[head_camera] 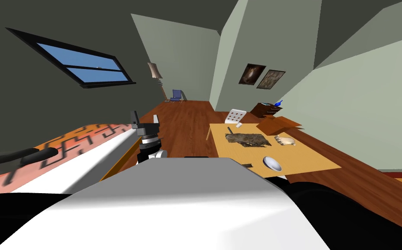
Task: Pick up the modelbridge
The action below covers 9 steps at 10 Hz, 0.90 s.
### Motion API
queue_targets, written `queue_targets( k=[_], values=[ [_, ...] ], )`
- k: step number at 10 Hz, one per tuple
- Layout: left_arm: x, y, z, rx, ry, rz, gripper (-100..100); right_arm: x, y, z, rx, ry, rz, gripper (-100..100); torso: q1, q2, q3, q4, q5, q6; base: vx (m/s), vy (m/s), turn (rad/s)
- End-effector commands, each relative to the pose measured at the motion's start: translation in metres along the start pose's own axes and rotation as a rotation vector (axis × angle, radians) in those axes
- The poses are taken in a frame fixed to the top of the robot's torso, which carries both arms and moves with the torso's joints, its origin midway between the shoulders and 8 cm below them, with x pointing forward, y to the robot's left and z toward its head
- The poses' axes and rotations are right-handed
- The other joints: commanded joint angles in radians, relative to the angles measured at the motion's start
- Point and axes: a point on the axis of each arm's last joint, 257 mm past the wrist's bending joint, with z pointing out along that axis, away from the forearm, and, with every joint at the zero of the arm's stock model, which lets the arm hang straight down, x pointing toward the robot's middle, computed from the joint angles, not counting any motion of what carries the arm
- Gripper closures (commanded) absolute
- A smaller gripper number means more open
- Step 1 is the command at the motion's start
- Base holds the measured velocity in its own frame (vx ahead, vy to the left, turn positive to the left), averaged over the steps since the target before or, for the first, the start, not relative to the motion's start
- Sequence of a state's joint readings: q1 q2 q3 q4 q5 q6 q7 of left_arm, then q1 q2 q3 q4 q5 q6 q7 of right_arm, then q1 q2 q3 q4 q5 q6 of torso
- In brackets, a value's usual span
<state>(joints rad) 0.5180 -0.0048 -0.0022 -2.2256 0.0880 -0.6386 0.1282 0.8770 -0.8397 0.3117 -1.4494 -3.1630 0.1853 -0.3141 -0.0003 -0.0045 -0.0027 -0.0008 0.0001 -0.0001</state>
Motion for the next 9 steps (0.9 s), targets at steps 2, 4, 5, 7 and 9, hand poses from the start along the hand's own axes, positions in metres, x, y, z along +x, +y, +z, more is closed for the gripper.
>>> queue_targets(
  k=[2, 4, 5, 7, 9],
  values=[
    [0.0, 0.0, 0.0, 0.0, 0.0, 0.0, 0, 0.01, 0.014, -0.008, -0.021, 0.014, 0.051, -100, 0.0, -0.001, 0.0, 0.0, 0.0, 0.0, 0.084, -0.009, 0.022],
    [0.0, 0.0, 0.0, 0.0, 0.0, 0.0, 0, 0.018, 0.024, -0.014, -0.038, 0.025, 0.082, -100, -0.001, -0.001, -0.001, 0.0, 0.0, 0.0, 0.082, -0.013, 0.027],
    [0.0, 0.0, 0.0, 0.0, 0.0, 0.0, 0, 0.025, 0.033, -0.02, -0.053, 0.034, 0.101, -100, 0.0, 0.0, 0.0, 0.0, 0.0, 0.0, 0.075, -0.003, 0.025],
    [0.0, 0.0, 0.0, 0.0, 0.0, 0.0, 0, 0.033, 0.04, -0.024, -0.063, 0.046, 0.126, -100, 0.0, 0.0, 0.0, 0.0, 0.0, 0.0, 0.07, 0.0, 0.02],
    [0.0, 0.0, 0.0, 0.0, 0.0, 0.0, 0, 0.043, 0.048, -0.031, -0.078, 0.061, 0.15, -100, 0.0, -0.001, 0.0, 0.0, 0.0, 0.0, 0.093, -0.014, 0.033]
  ],
)
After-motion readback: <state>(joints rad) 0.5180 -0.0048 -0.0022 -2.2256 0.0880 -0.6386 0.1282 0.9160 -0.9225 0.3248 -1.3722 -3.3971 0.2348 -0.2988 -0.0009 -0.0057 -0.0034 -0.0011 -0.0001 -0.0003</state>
